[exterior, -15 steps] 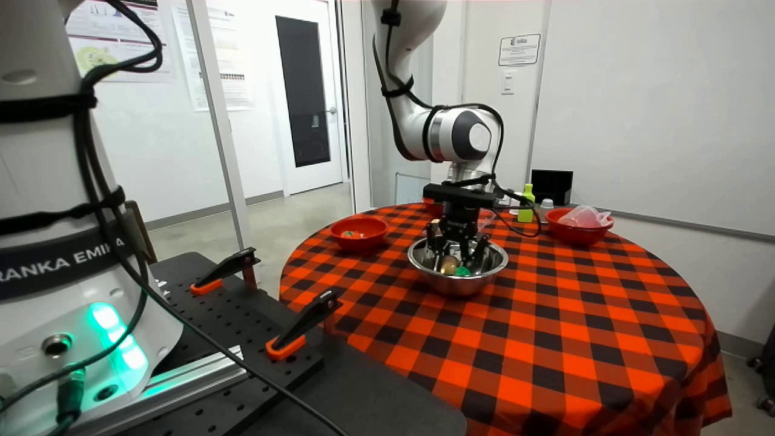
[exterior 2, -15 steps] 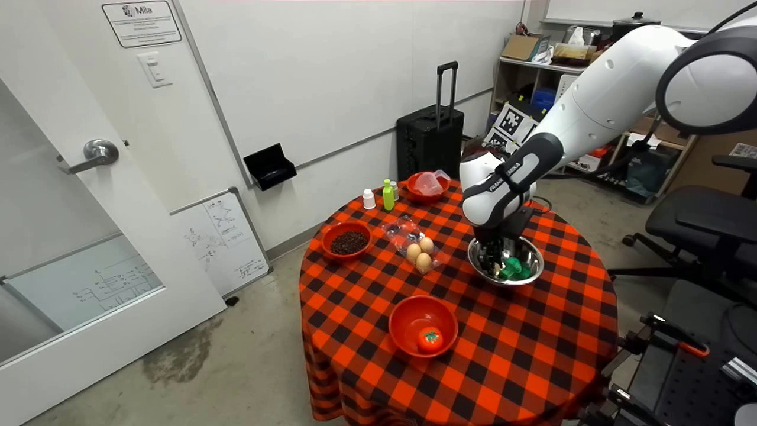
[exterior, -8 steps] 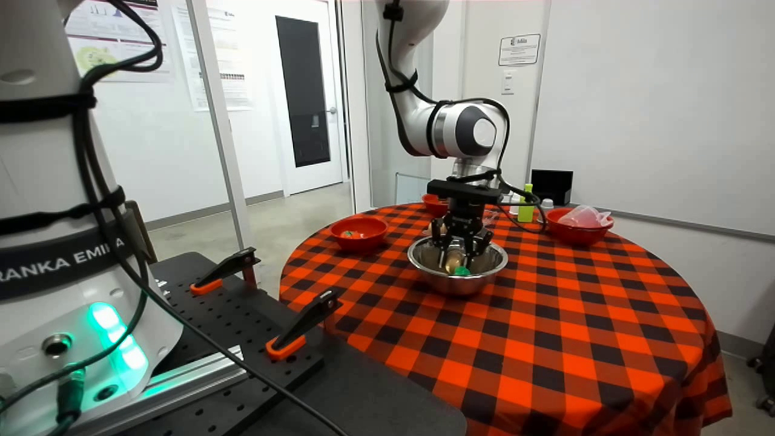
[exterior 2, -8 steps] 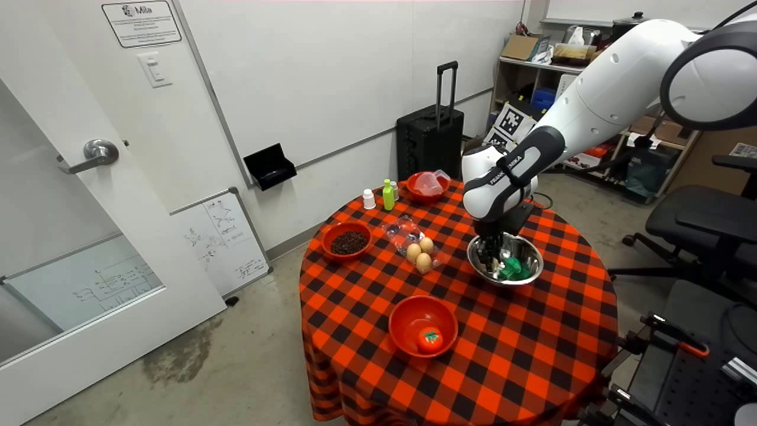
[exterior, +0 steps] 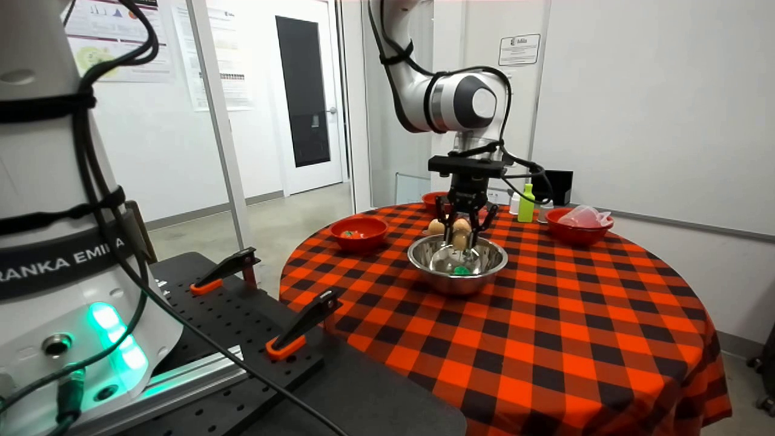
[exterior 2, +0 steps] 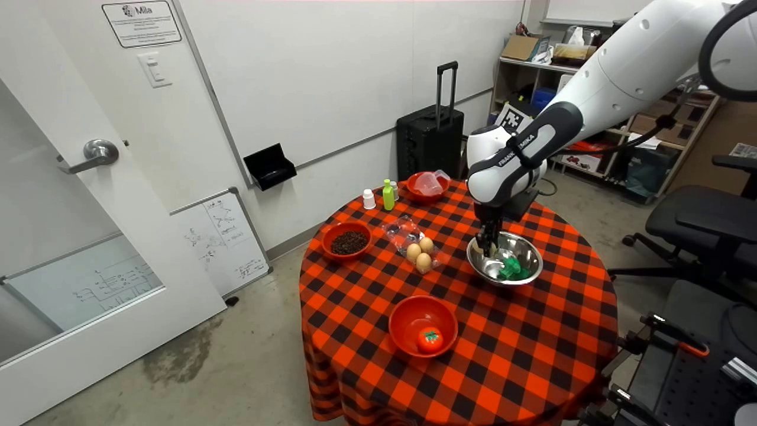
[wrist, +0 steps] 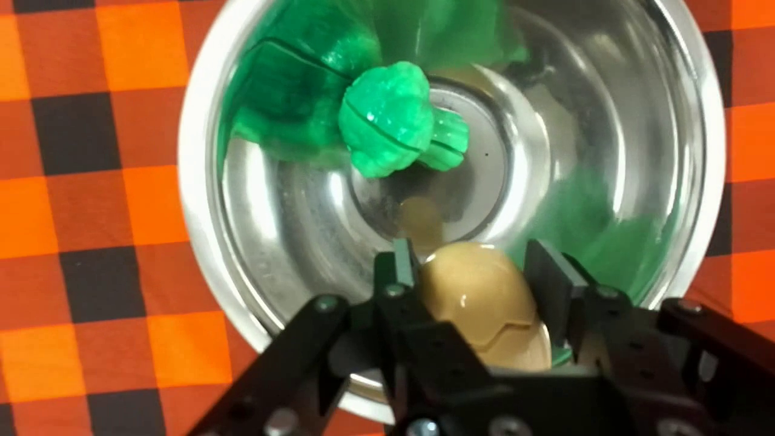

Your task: Remove the egg and broccoli from the silver basin and place them on the table

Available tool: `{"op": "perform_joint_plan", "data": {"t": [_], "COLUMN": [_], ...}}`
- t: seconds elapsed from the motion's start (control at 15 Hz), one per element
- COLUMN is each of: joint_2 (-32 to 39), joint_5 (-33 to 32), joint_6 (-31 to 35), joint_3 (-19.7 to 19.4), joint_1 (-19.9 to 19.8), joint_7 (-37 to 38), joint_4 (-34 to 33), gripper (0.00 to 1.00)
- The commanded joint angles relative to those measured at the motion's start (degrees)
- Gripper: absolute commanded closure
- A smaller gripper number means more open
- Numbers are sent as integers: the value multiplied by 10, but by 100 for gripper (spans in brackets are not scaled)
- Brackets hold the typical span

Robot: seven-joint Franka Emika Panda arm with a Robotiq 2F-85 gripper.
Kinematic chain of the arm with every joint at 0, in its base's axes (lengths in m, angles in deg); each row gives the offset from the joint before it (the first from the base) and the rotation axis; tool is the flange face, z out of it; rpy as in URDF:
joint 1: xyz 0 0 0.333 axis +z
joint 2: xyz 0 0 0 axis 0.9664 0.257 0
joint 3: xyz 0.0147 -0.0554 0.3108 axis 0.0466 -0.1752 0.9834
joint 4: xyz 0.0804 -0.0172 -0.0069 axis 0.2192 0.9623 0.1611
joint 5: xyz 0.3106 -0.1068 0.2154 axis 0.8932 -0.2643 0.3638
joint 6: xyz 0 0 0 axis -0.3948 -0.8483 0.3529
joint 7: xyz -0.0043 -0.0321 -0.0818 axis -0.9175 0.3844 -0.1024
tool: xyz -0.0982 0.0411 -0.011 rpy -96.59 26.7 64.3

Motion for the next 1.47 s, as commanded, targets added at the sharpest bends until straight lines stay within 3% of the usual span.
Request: {"op": "perform_joint_plan", "data": {"t": [0.0, 0.4, 0.67, 1.0, 1.4], "joint_2": [-74, -158, -169, -130, -51], "joint_5": [1, 2, 15, 2, -30], "joint_6": [25, 19, -3, -42, -47], "joint_3": [7, 32, 68, 84, 72], "joint_1": [-1, 7, 10, 32, 65], "joint_7": [-14, -54, -112, -139, -119], "joint_4": [79, 173, 199, 180, 124], "gripper": [77, 77, 77, 77, 77]}}
